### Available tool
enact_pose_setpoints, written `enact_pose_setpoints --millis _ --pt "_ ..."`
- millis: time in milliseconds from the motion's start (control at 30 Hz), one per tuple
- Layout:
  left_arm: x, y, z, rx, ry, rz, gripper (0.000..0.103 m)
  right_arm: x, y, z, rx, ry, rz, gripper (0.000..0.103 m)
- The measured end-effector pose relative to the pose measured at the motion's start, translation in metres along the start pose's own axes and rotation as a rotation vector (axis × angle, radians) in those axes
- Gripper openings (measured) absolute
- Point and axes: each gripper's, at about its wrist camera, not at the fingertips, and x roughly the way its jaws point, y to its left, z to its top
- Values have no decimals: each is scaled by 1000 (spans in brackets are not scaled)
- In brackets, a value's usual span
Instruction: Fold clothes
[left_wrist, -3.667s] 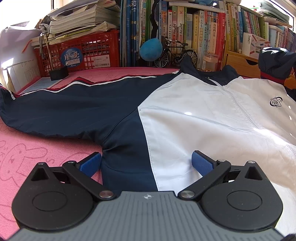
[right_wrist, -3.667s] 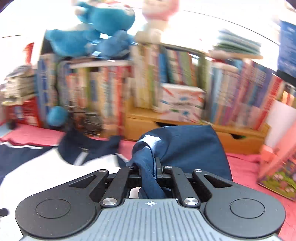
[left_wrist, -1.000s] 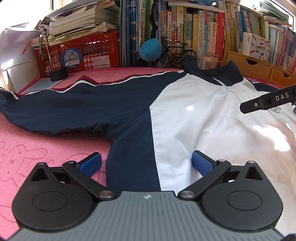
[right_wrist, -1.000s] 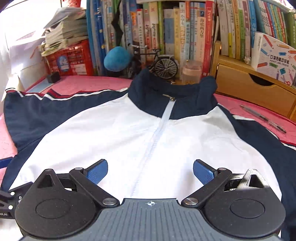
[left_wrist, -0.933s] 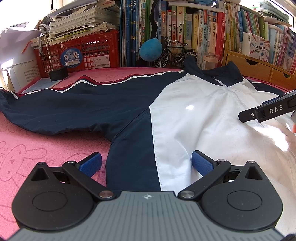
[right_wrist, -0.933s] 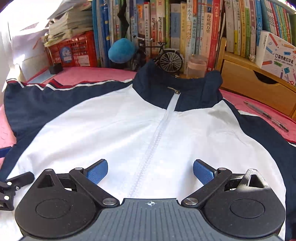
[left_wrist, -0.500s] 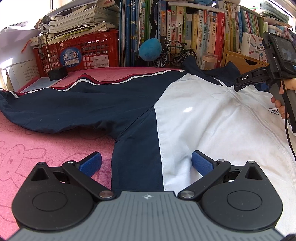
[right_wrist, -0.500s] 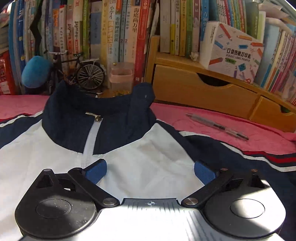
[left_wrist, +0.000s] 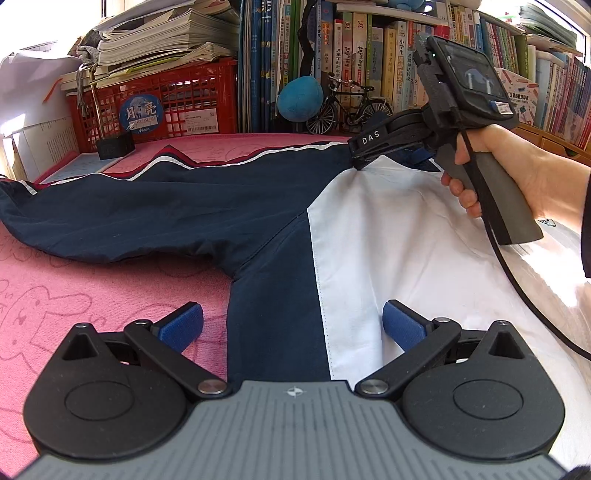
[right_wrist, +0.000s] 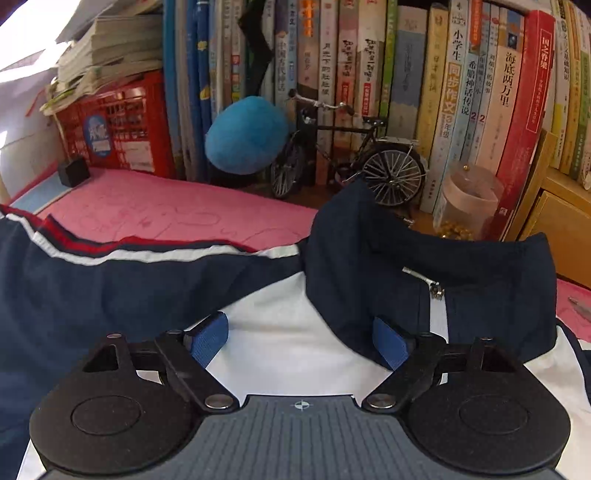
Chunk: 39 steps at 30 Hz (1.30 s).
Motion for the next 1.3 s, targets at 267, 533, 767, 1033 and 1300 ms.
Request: enact_pose_setpoints --millis 267,533,767,1033,1300 --pt "-1 0 0 -2 0 0 103 -8 -22 25 43 -93 -1 76" --pt "-1 0 1 -3 1 0 103 -105 -83 -59 -80 -83 147 80" --pt "-1 1 1 -5 1 -3 103 -95 -161 -108 31 -55 -151 95" --pt "-6 3 4 -14 10 -20 103 -247 -193 -181 120 -229 -93 96" --pt "-93 -12 -13 -14 -31 -174 103 -382 -177 -274 128 -377 -37 103"
